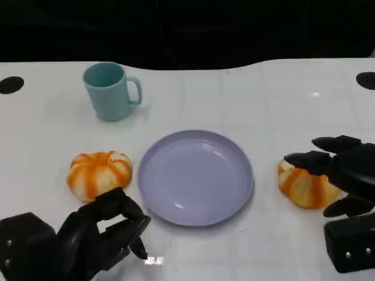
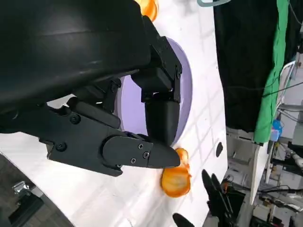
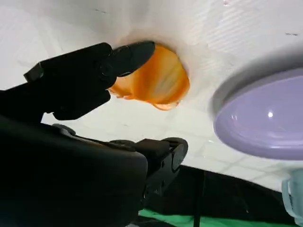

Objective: Grasp the bread from the table and place it into the plate.

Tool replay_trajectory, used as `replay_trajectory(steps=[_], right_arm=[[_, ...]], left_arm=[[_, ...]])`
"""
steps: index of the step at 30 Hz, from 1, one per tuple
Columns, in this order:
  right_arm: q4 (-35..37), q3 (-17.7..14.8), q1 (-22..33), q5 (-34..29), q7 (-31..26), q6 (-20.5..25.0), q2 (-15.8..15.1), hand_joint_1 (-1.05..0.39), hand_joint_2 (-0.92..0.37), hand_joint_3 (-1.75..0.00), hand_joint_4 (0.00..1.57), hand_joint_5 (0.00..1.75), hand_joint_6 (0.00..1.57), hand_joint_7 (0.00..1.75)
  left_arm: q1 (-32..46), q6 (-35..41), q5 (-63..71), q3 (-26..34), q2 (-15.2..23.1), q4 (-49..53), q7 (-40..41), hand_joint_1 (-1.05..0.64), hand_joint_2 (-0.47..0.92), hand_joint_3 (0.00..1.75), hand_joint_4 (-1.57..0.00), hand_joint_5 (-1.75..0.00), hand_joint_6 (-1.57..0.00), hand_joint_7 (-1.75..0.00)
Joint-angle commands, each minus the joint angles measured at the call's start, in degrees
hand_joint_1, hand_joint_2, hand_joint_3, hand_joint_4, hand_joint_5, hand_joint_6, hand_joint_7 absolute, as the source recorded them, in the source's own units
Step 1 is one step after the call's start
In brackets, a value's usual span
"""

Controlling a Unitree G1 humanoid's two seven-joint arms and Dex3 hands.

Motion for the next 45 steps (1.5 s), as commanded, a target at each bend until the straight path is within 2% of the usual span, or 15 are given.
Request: replay_trajectory(steps=[1,8,17,24,29,30,31,32,33,37,39,41,42,44,45], right_arm=[[5.53,2.08,-3.86,-0.57,-1.46,0.12,0.99,-0.28,-0.81,-0.01,0.19,0.12,0.33,0.02],[14.88,5.82,-9.49,-1.71,-3.65,0.25,3.16,-0.26,-0.82,-0.01,0.24,0.1,0.36,0.02],[22.57,9.1,-14.93,-1.06,-1.26,2.38,6.42,-0.18,-0.83,-0.01,0.34,0.1,0.42,0.03],[25.45,11.35,-17.93,-2.0,1.02,6.56,7.02,-0.15,-0.85,-0.01,0.5,0.11,0.6,0.06],[29.91,11.69,-20.36,-1.02,1.39,7.94,8.0,-0.16,-0.89,-0.02,0.74,0.17,0.78,0.08],[31.22,11.56,-20.92,-0.75,0.82,8.29,8.45,-0.14,-0.89,-0.01,0.81,0.4,0.86,0.1],[32.45,11.51,-21.4,-0.52,-0.04,8.44,8.83,-0.13,-0.89,-0.01,0.76,0.92,0.98,0.13],[33.64,11.44,-21.79,-0.27,-1.13,8.35,9.16,-0.13,-0.9,-0.01,0.73,1.12,1.04,0.14],[34.92,11.35,-22.12,-0.06,-2.7,7.92,9.45,-0.13,-0.9,-0.01,0.73,1.23,1.08,0.16],[39.36,11.6,-23.2,0.01,-8.86,5.47,10.08,-0.13,-0.92,-0.04,0.76,1.51,1.22,0.21],[41.42,11.52,-23.65,0.49,-11.4,4.22,10.44,-0.12,-0.92,-0.1,0.77,1.55,1.24,0.23],[43.42,11.44,-24.06,0.91,-14.15,3.02,10.83,-0.12,-0.92,-0.18,0.79,1.56,1.13,0.53],[44.23,11.46,-24.26,1.04,-15.16,2.68,11.02,-0.12,-0.92,-0.19,0.8,1.56,1.07,0.59],[45.42,11.23,-24.3,1.39,-18.09,1.58,11.38,-0.13,-0.92,-0.2,0.81,1.58,1.01,0.63],[45.91,11.08,-24.26,1.65,-19.44,0.87,11.51,-0.12,-0.92,-0.18,0.83,1.59,1.02,0.59]], left_arm=[[0.27,-0.2,-0.16,0.4,0.63,-0.21,-0.02,-0.56,0.92,0.24,-0.73,-1.75,-0.67,-1.51],[0.38,0.11,0.14,0.26,0.72,-0.58,0.3,-0.56,0.92,0.24,-0.73,-1.75,-0.68,-1.52],[0.96,0.62,0.85,-0.2,0.81,-1.84,1.05,-0.57,0.92,0.25,-0.71,-1.75,-0.67,-1.53],[1.45,1.52,0.71,-0.2,0.65,-2.83,1.25,-0.58,0.92,0.24,-0.72,-1.75,-0.67,-1.54],[1.63,0.53,0.48,-0.11,0.75,-2.59,0.46,-0.57,0.92,0.25,-0.72,-1.75,-0.66,-1.53],[1.68,0.26,0.42,-0.09,0.77,-2.5,0.28,-0.57,0.92,0.25,-0.72,-1.75,-0.66,-1.53],[1.71,0.09,0.38,-0.07,0.77,-2.41,0.18,-0.56,0.92,0.25,-0.72,-1.75,-0.66,-1.53],[1.74,-0.03,0.37,-0.08,0.76,-2.37,0.14,-0.56,0.92,0.25,-0.73,-1.75,-0.66,-1.53],[1.79,-0.02,0.38,-0.12,0.76,-2.43,0.15,-0.56,0.92,0.26,-0.73,-1.75,-0.66,-1.53],[1.9,0.16,0.46,-0.23,0.79,-2.63,0.24,-0.56,0.92,0.26,-0.73,-1.75,-0.67,-1.51],[1.89,0.16,0.4,-0.21,0.75,-2.62,0.25,-0.56,0.92,0.27,-0.73,-1.75,-0.67,-1.51],[1.89,0.34,0.41,-0.2,0.75,-2.72,0.35,-0.56,0.92,0.27,-0.73,-1.75,-0.67,-1.51],[1.89,0.4,0.42,-0.2,0.78,-2.76,0.37,-0.56,0.92,0.27,-0.73,-1.75,-0.67,-1.51],[1.9,0.24,0.32,-0.15,0.75,-2.57,0.24,-0.56,0.92,0.27,-0.73,-1.75,-0.67,-1.5],[1.9,0.23,0.23,-0.11,0.7,-2.49,0.22,-0.56,0.92,0.27,-0.73,-1.75,-0.68,-1.5]])
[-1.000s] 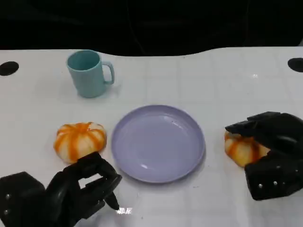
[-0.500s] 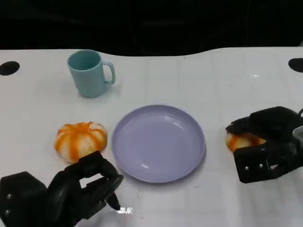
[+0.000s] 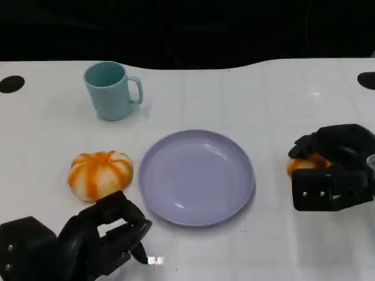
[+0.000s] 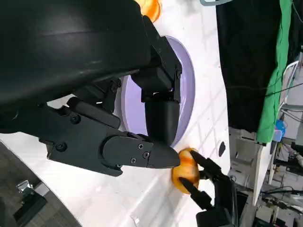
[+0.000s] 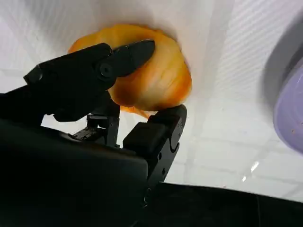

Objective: Grasp the bread from the table and place it into the plate.

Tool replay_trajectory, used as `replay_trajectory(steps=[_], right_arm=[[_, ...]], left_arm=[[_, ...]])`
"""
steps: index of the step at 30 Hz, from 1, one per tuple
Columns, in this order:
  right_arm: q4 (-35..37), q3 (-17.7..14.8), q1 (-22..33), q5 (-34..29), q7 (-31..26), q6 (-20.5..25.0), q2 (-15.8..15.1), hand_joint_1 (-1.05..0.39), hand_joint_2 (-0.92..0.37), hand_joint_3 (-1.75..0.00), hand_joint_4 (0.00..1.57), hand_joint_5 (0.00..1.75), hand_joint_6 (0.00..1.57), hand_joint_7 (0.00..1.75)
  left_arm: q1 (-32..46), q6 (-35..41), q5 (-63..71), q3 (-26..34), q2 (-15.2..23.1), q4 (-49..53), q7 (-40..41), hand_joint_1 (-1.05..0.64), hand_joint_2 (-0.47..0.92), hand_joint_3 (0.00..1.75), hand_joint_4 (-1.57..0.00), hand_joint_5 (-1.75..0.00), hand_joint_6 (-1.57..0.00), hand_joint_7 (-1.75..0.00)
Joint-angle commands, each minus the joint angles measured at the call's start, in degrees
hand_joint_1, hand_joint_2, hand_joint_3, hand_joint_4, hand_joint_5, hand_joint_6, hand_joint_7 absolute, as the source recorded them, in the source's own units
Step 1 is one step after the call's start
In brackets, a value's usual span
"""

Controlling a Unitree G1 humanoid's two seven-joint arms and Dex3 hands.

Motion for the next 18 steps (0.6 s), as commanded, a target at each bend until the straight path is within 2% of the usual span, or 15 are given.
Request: replay_trajectory(steps=[1,3,4,5,6,9,13,14,15,16,17,18], right_arm=[[3.05,-0.59,-0.15,1.19,-6.32,-2.46,0.24,-0.11,-0.92,-0.16,0.84,1.6,1.05,0.56],[3.97,-0.84,-0.13,1.67,-8.98,-3.78,0.55,-0.09,-0.92,-0.14,0.85,1.64,1.08,0.56],[4.22,-1.02,-0.13,1.95,-9.95,-4.31,0.7,-0.09,-0.92,-0.16,0.82,1.69,1.03,0.69],[4.49,-1.1,-0.19,2.12,-10.54,-4.67,0.8,-0.08,-0.91,-0.2,0.8,1.72,0.91,0.99],[4.34,-1.28,-0.18,2.22,-11.7,-4.95,0.95,-0.07,-0.91,-0.21,0.79,1.74,0.85,1.11],[4.1,-2.01,-0.13,2.96,-14.06,-5.88,1.42,-0.03,-0.88,-0.21,0.8,1.75,0.88,1.07],[3.22,-2.15,-0.16,3.64,-16.04,-7.32,1.55,-0.02,-0.85,-0.28,0.83,1.75,0.81,1.29],[2.86,-2.17,-0.14,3.72,-16.72,-7.84,1.57,-0.02,-0.82,-0.31,0.85,1.75,0.81,1.29],[2.38,-2.36,-0.08,4.07,-17.09,-8.55,1.63,-0.02,-0.79,-0.34,0.86,1.75,0.85,1.17],[1.98,-2.63,-0.03,4.47,-17.47,-9.44,1.73,-0.01,-0.76,-0.4,0.88,1.75,0.85,1.2],[1.65,-2.81,0.0,4.7,-17.71,-10.06,1.81,0.01,-0.69,-0.52,0.88,1.75,0.8,1.37],[1.29,-2.9,-0.03,4.75,-17.94,-10.41,1.92,0.01,-0.65,-0.59,0.88,1.75,0.77,1.45]], left_arm=[[0.17,-0.59,-0.42,0.42,0.63,-0.23,-0.33,-0.56,0.92,0.27,-0.73,-1.75,-0.68,-1.5],[0.15,-0.58,-0.37,0.4,0.64,-0.18,-0.27,-0.55,0.92,0.27,-0.74,-1.75,-0.68,-1.49],[0.14,-0.58,-0.16,0.31,0.71,-0.21,-0.17,-0.55,0.92,0.27,-0.74,-1.75,-0.68,-1.49],[0.13,-0.57,-0.01,0.25,0.76,-0.24,-0.1,-0.56,0.92,0.27,-0.73,-1.75,-0.68,-1.49],[0.11,-0.44,0.06,0.19,0.74,-0.32,0.01,-0.56,0.92,0.27,-0.73,-1.75,-0.68,-1.49],[0.06,-0.23,0.13,0.12,0.67,-0.4,0.2,-0.55,0.92,0.28,-0.72,-1.75,-0.67,-1.51],[0.01,-0.39,0.15,0.09,0.54,-0.27,0.26,-0.55,0.92,0.28,-0.72,-1.75,-0.66,-1.53],[0.01,-0.33,0.13,0.1,0.5,-0.3,0.32,-0.55,0.92,0.28,-0.72,-1.75,-0.66,-1.53],[0.0,-0.17,0.12,0.12,0.5,-0.36,0.4,-0.55,0.92,0.27,-0.72,-1.75,-0.66,-1.53],[-0.03,-0.05,0.0,0.17,0.48,-0.36,0.38,-0.55,0.92,0.27,-0.72,-1.75,-0.66,-1.53],[-0.05,0.0,-0.07,0.2,0.49,-0.34,0.34,-0.55,0.92,0.27,-0.72,-1.75,-0.66,-1.53],[-0.07,0.01,-0.06,0.22,0.52,-0.32,0.33,-0.55,0.92,0.27,-0.72,-1.75,-0.65,-1.53]])
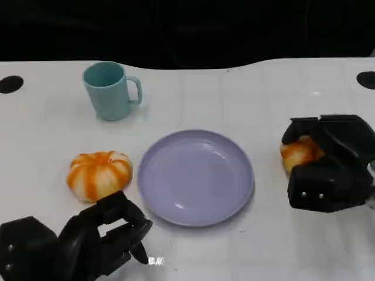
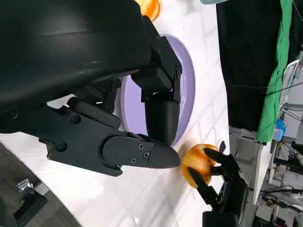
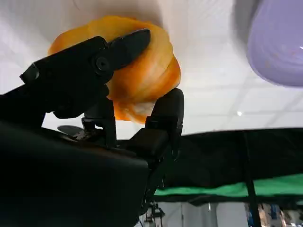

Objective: Grasp the bread from the table and place it into the plate.

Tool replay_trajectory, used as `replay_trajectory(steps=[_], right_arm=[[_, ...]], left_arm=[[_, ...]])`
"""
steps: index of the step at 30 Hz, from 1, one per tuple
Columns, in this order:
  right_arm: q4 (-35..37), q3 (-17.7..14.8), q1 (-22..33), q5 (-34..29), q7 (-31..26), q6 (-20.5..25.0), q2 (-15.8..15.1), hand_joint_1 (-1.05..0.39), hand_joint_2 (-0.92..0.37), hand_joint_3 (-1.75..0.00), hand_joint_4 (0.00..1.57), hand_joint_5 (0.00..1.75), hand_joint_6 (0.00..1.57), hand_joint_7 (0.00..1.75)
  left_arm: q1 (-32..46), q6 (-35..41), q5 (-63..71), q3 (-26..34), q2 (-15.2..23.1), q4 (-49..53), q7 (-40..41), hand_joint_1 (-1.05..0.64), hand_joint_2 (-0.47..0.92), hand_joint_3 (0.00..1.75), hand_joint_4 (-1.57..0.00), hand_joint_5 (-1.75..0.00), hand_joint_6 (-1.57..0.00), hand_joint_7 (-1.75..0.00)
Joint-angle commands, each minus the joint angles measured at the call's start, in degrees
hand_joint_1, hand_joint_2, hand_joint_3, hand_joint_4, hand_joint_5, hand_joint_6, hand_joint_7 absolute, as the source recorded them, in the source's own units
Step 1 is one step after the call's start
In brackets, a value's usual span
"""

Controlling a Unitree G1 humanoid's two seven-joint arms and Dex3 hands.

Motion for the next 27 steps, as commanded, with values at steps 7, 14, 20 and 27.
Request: replay_trajectory(steps=[7,14,20,27], right_arm=[[-6.33,-2.35,0.52,2.94,-1.77,-4.37,1.05,0.02,-0.43,-0.98,0.89,1.75,0.69,1.73],[-11.3,-3.0,1.3,5.03,0.21,-6.16,2.04,0.02,-0.35,-1.16,0.92,1.75,0.71,1.75],[-13.75,-3.16,1.6,5.63,1.58,-7.93,3.71,-0.01,-0.3,-1.3,0.97,1.75,0.73,1.75],[-14.42,-2.8,1.07,6.13,3.17,-9.54,6.66,-0.02,-0.25,-1.41,1.0,1.75,0.76,1.75]], left_arm=[[-0.12,-0.17,-0.05,0.44,0.48,-0.09,0.28,-0.54,0.92,0.27,-0.73,-1.75,-0.66,-1.53],[-0.02,0.21,0.07,0.36,0.47,-0.32,0.48,-0.55,0.92,0.26,-0.72,-1.75,-0.67,-1.52],[0.06,-0.1,0.28,0.19,0.37,-0.21,0.5,-0.54,0.92,0.26,-0.72,-1.75,-0.67,-1.53],[0.31,-0.01,0.46,-0.09,0.41,-0.71,0.52,-0.54,0.92,0.27,-0.73,-1.75,-0.67,-1.53]])
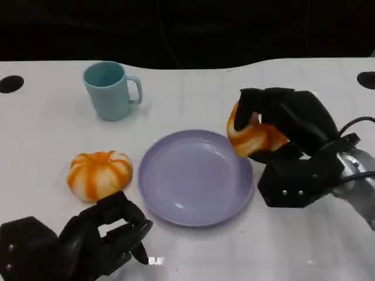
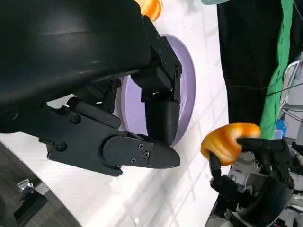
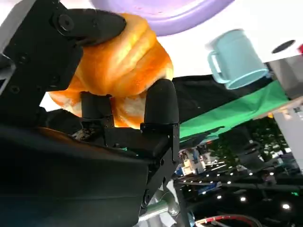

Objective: Grasp the bread from the table and place it into the plate.

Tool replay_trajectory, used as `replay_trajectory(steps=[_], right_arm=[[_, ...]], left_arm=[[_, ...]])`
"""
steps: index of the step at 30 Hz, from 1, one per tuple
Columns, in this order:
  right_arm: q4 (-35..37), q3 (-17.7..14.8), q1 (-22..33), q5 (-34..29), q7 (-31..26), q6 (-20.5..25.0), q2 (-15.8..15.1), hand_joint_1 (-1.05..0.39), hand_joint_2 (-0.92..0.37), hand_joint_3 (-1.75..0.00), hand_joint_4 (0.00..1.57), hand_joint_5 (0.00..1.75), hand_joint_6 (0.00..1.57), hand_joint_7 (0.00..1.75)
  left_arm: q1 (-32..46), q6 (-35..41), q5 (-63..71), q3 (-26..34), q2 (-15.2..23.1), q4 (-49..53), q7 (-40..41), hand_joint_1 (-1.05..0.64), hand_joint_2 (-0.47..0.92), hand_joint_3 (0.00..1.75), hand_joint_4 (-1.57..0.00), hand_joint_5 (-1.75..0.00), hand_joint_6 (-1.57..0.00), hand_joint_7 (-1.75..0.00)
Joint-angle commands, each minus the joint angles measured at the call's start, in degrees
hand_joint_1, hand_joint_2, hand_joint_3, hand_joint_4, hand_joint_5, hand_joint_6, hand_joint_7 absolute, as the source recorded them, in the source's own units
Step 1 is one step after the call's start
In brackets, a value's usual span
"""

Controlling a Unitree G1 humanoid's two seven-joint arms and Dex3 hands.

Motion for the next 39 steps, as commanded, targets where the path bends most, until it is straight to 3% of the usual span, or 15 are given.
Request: replay_trajectory(steps=[1,5,19,29,30,33,36,37,38,39], right_arm=[[-0.47,-0.18,-0.37,0.74,0.86,-1.24,1.6,-0.03,-0.24,-1.42,1.0,1.75,0.76,1.75],[-0.71,0.17,-0.88,0.68,3.84,-0.37,3.01,-0.05,-0.25,-1.45,0.99,1.75,0.76,1.73],[6.2,3.19,-3.9,-0.14,7.95,-3.91,6.8,-0.09,-0.25,-1.36,0.95,1.75,0.75,1.72],[10.6,3.08,-4.75,1.93,11.94,-5.39,8.94,-0.12,-0.31,-1.28,0.94,1.75,0.78,1.53],[10.97,2.81,-4.77,2.56,12.7,-5.43,9.18,-0.12,-0.33,-1.26,0.9,1.75,0.8,1.4],[11.6,2.16,-4.63,3.86,13.69,-6.07,9.55,-0.14,-0.45,-0.94,0.78,1.59,0.82,0.92],[11.61,2.54,-4.86,3.67,14.39,-6.56,9.02,-0.24,-0.59,-0.63,0.69,1.12,0.77,0.46],[11.53,2.75,-4.96,3.36,14.49,-6.59,8.82,-0.3,-0.7,-0.46,0.64,0.87,0.73,0.28],[11.13,3.31,-5.15,2.41,14.4,-6.07,8.42,-0.33,-0.76,-0.35,0.64,0.75,0.73,0.2],[10.84,3.69,-5.27,1.77,14.31,-5.67,8.17,-0.42,-0.85,-0.22,0.53,0.59,0.64,0.1]], left_arm=[[0.31,-0.06,0.35,-0.04,0.49,-0.76,0.55,-0.54,0.92,0.27,-0.73,-1.75,-0.67,-1.53],[0.19,-0.33,0.25,-0.05,0.37,-0.41,0.53,-0.54,0.92,0.26,-0.73,-1.75,-0.67,-1.53],[0.21,-0.68,0.48,-0.21,0.2,-0.42,0.76,-0.53,0.92,0.27,-0.74,-1.75,-0.68,-1.52],[0.25,-0.98,0.03,-0.2,0.12,-0.4,0.32,-0.54,0.92,0.26,-0.75,-1.75,-0.69,-1.51],[0.23,-1.07,0.05,-0.22,0.11,-0.35,0.29,-0.54,0.92,0.26,-0.75,-1.75,-0.69,-1.51],[0.2,-0.9,0.21,-0.27,0.13,-0.4,0.47,-0.54,0.92,0.26,-0.75,-1.75,-0.69,-1.5],[0.18,-0.48,0.12,-0.27,0.09,-0.61,0.64,-0.54,0.92,0.26,-0.74,-1.75,-0.69,-1.49],[0.18,-0.4,0.09,-0.27,0.07,-0.66,0.66,-0.54,0.92,0.26,-0.74,-1.75,-0.69,-1.49],[0.18,-0.48,0.06,-0.26,0.08,-0.62,0.59,-0.54,0.92,0.26,-0.74,-1.75,-0.69,-1.49],[0.17,-0.59,0.05,-0.26,0.09,-0.58,0.52,-0.54,0.92,0.25,-0.74,-1.75,-0.69,-1.5]])
